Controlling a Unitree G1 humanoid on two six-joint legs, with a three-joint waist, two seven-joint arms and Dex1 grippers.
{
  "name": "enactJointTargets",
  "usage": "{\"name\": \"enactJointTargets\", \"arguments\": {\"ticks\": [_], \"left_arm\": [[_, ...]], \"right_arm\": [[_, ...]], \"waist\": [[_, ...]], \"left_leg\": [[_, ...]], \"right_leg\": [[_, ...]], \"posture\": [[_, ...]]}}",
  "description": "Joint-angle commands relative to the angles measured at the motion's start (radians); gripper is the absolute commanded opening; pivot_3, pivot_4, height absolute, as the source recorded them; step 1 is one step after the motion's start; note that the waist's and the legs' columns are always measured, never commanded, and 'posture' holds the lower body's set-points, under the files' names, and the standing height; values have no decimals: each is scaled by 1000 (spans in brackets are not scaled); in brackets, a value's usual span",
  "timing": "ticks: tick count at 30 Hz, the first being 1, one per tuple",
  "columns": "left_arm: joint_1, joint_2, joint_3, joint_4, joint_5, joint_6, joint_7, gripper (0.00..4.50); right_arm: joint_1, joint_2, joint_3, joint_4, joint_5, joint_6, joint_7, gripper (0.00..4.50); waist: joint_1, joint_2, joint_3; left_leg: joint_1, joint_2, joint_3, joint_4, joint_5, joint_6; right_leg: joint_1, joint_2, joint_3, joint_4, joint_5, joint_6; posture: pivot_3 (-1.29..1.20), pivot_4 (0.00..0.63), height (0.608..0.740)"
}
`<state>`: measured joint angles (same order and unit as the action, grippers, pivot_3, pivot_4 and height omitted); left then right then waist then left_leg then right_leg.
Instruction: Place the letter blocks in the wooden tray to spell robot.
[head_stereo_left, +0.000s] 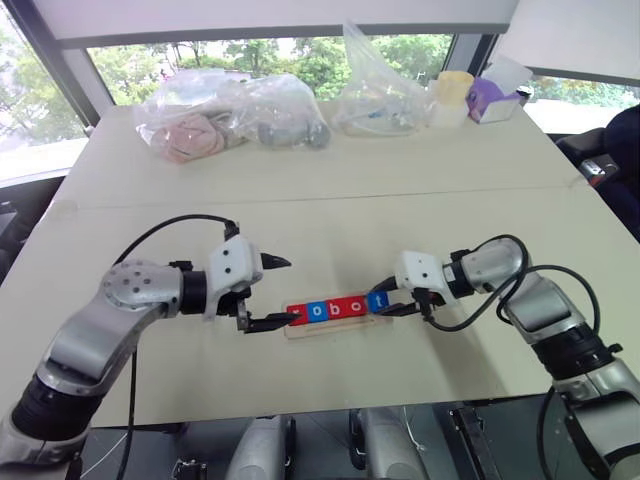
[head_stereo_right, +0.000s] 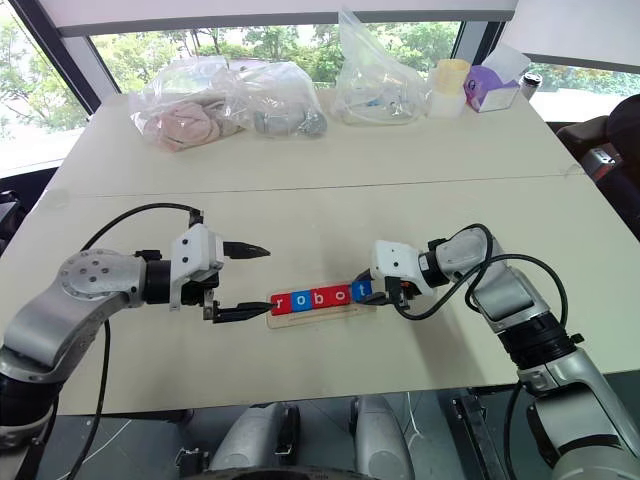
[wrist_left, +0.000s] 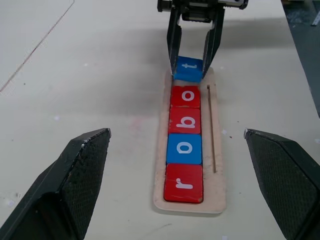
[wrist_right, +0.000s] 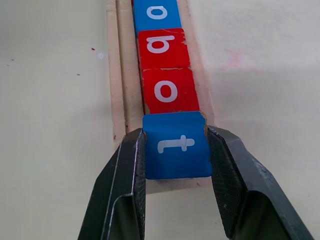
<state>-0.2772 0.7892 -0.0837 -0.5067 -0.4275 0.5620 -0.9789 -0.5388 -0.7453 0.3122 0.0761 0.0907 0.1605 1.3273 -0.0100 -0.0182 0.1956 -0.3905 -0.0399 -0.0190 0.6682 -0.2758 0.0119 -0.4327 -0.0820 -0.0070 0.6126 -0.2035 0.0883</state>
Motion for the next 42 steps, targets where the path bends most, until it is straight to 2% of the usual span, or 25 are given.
{"name": "enactJointTargets", "arguments": {"ticks": [1,18,22,23,25,35,40,42], "left_arm": [[11,-5,13,-49,-9,-11,17,4500],[21,1,22,-17,-1,-51,5,4500],[27,0,20,-14,3,-61,2,4500],[30,0,20,-14,3,-64,2,4500],[33,-1,17,-13,5,-69,2,4500],[36,-6,9,2,8,-88,-1,4500],[62,-8,29,-13,-15,-67,13,4500],[89,1,46,-28,-23,-62,16,4500]], "right_arm": [[-19,5,-2,-2,-4,-20,10,1169],[-17,27,9,7,-29,-23,18,1169],[-20,27,9,12,-32,-30,15,3148],[-20,27,8,11,-31,-29,14,3762],[-21,28,5,7,-28,-26,13,4487],[-33,19,-67,-57,39,95,-17,4487],[24,-35,-186,-161,115,250,-73,4487],[110,-82,-270,-254,162,335,-100,4487]], "waist": [[0,0,0],[0,0,0],[0,0,0],[0,0,0],[0,0,0],[1,0,0],[4,0,0],[11,0,0]], "left_leg": [[0,0,0,0,0,0],[0,0,0,0,0,0],[0,0,0,0,0,0],[0,0,0,0,0,0],[0,0,0,0,0,0],[0,0,0,0,0,0],[0,0,0,0,0,0],[0,0,0,0,0,0]], "right_leg": [[0,0,0,0,0,0],[0,0,0,0,0,0],[0,0,0,0,0,0],[0,0,0,0,0,0],[0,0,0,0,0,0],[0,0,0,0,0,0],[0,-1,0,0,0,0],[0,-1,0,0,0,0]], "posture": [[0,150,725],[0,150,725],[0,150,725],[0,150,725],[0,150,725],[0,150,725],[0,150,725],[0,150,725]]}}
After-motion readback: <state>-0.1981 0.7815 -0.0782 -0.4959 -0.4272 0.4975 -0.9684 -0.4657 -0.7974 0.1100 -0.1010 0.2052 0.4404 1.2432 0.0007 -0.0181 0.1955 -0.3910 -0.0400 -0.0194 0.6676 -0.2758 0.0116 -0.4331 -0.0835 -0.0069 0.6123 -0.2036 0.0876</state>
